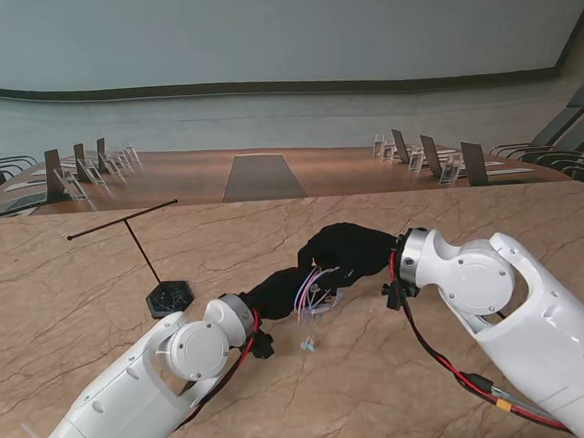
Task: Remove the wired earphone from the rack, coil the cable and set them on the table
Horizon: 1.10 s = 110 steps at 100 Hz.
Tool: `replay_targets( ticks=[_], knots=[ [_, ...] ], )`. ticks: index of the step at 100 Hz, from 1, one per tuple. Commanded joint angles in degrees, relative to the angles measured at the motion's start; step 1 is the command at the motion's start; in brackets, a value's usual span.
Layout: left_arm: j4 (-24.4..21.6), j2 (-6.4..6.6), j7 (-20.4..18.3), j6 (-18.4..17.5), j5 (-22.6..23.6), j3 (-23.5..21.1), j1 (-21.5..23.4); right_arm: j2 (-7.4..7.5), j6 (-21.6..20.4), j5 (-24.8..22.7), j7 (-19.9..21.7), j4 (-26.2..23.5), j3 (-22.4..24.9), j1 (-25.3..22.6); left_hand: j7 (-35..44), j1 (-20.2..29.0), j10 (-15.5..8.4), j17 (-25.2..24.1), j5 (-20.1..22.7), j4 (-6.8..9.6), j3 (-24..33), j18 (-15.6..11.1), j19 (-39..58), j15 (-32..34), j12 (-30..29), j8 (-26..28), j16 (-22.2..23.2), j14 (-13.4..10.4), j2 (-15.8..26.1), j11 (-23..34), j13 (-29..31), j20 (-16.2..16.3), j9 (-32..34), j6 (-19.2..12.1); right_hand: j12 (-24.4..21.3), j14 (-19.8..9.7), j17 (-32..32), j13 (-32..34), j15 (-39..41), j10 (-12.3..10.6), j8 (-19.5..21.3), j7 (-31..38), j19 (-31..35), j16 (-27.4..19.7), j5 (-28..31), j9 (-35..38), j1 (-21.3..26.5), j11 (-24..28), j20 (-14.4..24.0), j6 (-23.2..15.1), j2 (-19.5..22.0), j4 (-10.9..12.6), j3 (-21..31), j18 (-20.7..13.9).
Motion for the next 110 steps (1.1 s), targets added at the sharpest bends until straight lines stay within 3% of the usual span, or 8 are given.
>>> replay_targets(
  ticks=[1,16,35,46,66,88,110],
  knots=[
    [0.1,-0.23,0.29,-0.1,0.23,-0.5,0.05,0.18,-0.33,-0.39,0.49,-0.97,0.29,-0.95,1.63,3.06,-0.24,-1.67,0.81,0.06,-0.41,-0.83,-1.06,-0.16,1.56,1.9,0.28,-1.04,1.25,-1.1,-2.26,-0.96,-2.07,-2.96,-0.49,4.3,-2.63,0.52,0.78,6.57,2.62,4.68,-2.02,-0.49,5.21,-1.08,2.57,1.35,-0.43,-6.01,0.73,4.62,7.17,-4.21],
    [0.07,-0.14,0.94,-0.25,1.6,-1.43,0.07,0.46,-0.43,-1.0,1.2,-1.93,1.56,-2.28,-0.69,2.17,-1.22,-4.18,1.62,-0.03,-0.25,-2.55,-4.79,-0.85,4.57,6.06,1.55,-3.14,1.01,-0.71,-6.04,-1.71,-6.51,-3.48,-0.45,4.28,-2.89,0.26,0.64,6.67,2.54,4.75,-2.12,-0.46,5.25,-1.33,2.69,1.29,-0.47,-5.89,0.51,4.74,7.39,-4.29],
    [-0.22,0.22,1.16,-0.31,3.79,-2.44,0.09,0.74,-0.9,-1.45,1.94,-3.12,3.08,-3.59,-2.77,1.89,-2.87,-5.51,3.5,-0.02,-0.06,-4.16,-4.14,4.39,15.0,7.98,7.23,-6.49,0.16,7.07,-7.38,1.15,-6.97,-3.63,-0.43,4.28,-2.86,0.26,0.62,6.68,2.43,4.77,-2.11,-0.42,5.27,-1.34,2.62,1.28,-0.49,-5.81,0.41,4.76,7.58,-4.29],
    [-0.54,0.53,0.65,-0.5,4.78,-2.73,-0.04,0.84,-1.03,-1.67,2.22,-3.34,3.55,-3.96,-3.58,2.66,-2.93,-3.87,4.15,-0.04,0.1,-3.06,-0.98,8.05,16.93,8.51,9.53,-6.21,-0.1,11.28,-4.02,3.61,-2.34,-1.72,-0.41,4.27,-2.83,0.26,0.61,6.66,2.42,4.81,-2.12,-0.4,5.28,-1.37,2.61,1.28,-0.52,-5.81,0.42,4.79,7.65,-4.32],
    [-0.84,0.84,-0.37,-0.95,5.16,-2.78,-0.43,0.92,-0.68,-2.01,2.61,-3.61,4.07,-4.32,-0.67,5.15,-1.71,1.92,2.16,-0.39,-0.02,0.62,6.45,13.41,14.14,10.12,10.36,-3.35,-0.33,15.67,5.0,6.37,7.59,4.87,-0.38,4.3,-2.77,0.3,0.61,6.69,2.37,4.84,-2.08,-0.37,5.27,-1.33,2.64,1.3,-0.55,-5.74,0.39,4.82,7.76,-4.27],
    [-0.85,0.99,-0.36,-2.37,6.0,-2.93,-0.98,0.97,-0.81,-2.14,2.78,-3.57,4.26,-4.25,9.78,5.2,-2.82,5.9,-0.34,-1.43,3.6,3.65,8.55,15.4,14.02,14.41,9.76,-1.74,-1.93,17.4,9.51,7.09,11.96,-0.07,-0.4,4.26,-2.58,0.48,0.7,6.67,2.41,4.98,-2.01,-0.32,5.31,-1.16,2.64,1.33,-0.57,-5.57,0.41,4.87,7.83,-4.19],
    [-2.2,1.53,-2.48,-2.46,5.54,-3.6,-1.15,0.97,-0.91,-2.24,2.79,-3.28,4.09,-3.86,12.42,5.19,-4.15,6.04,-2.6,-2.03,4.7,3.32,9.13,16.66,13.95,18.63,10.43,-2.73,0.88,19.2,9.21,8.0,10.31,-2.03,-0.43,4.26,-2.37,0.64,0.76,6.61,2.5,5.07,-1.93,-0.31,5.16,-1.02,2.57,1.38,-0.59,-5.56,0.42,4.94,7.87,-4.17]
  ],
)
